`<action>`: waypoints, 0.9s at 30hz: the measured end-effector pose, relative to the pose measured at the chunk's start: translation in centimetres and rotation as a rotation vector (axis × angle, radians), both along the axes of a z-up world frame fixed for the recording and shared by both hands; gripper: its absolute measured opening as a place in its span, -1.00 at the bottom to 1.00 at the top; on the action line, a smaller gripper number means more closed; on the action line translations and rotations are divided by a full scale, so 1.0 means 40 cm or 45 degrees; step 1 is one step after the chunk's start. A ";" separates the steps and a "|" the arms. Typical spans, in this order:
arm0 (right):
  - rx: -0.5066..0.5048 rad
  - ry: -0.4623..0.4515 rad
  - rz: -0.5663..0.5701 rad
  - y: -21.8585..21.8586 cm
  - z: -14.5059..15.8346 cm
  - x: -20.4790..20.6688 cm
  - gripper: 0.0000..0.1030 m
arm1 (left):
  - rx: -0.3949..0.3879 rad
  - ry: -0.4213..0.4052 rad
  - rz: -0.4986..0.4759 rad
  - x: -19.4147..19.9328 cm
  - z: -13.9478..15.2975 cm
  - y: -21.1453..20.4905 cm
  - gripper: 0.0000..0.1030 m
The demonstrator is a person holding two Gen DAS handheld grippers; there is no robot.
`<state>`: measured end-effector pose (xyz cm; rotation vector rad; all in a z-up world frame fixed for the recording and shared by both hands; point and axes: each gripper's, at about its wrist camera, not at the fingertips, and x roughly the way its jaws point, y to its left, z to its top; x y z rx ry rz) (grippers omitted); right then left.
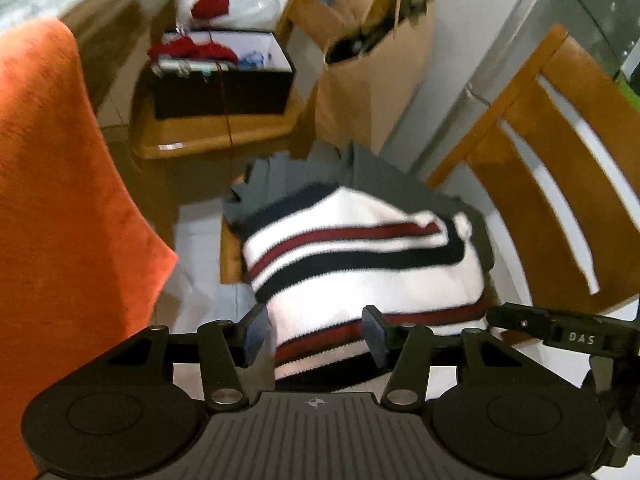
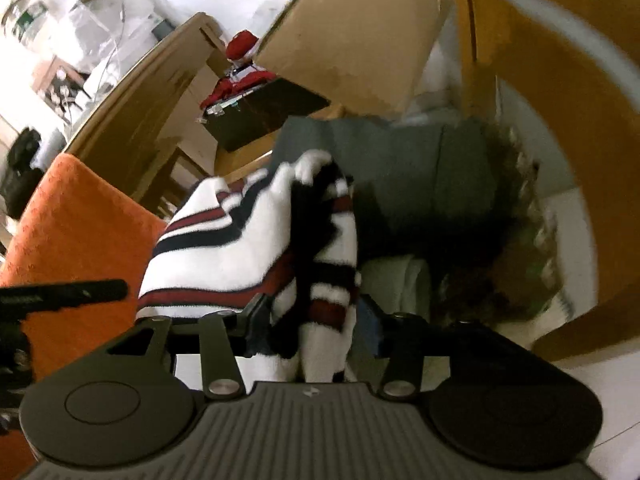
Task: Fold clothes
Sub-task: 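Carry the cardigan bundle with both tools over to the grey-cushioned chair, then lower the bundle onto the chair seat and open both tools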
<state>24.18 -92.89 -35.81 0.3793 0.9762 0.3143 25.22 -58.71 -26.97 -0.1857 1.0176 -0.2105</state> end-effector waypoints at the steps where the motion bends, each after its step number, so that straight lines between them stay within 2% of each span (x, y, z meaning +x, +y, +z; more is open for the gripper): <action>1: -0.030 -0.016 0.012 0.005 0.026 -0.001 0.01 | 0.007 -0.019 0.006 -0.008 0.024 0.001 0.07; 2: -0.055 -0.035 0.025 0.011 0.052 -0.001 -0.04 | 0.010 -0.037 0.006 -0.017 0.046 0.001 0.07; 4: -0.066 -0.091 0.063 0.032 0.098 0.005 -0.46 | 0.016 -0.073 0.007 -0.037 0.090 0.002 0.07; 6: -0.065 -0.136 0.108 0.059 0.135 0.015 -0.57 | 0.017 -0.105 0.014 -0.061 0.131 0.002 0.07; 9: -0.068 -0.167 0.183 0.109 0.157 0.049 -0.59 | 0.019 -0.153 0.024 -0.097 0.193 0.002 0.07; 15: -0.122 -0.148 0.285 0.185 0.115 0.150 -0.59 | 0.019 -0.210 0.075 -0.190 0.283 0.015 0.08; 19: -0.174 -0.076 0.238 0.194 0.052 0.202 -0.59 | 0.026 -0.218 0.130 -0.246 0.319 0.039 0.10; 24: -0.181 -0.051 0.174 0.187 0.037 0.206 -0.86 | 0.044 -0.223 0.196 -0.301 0.347 0.072 0.17; 27: -0.185 -0.036 0.137 0.182 0.029 0.208 -0.80 | 0.053 -0.231 0.221 -0.324 0.361 0.091 0.23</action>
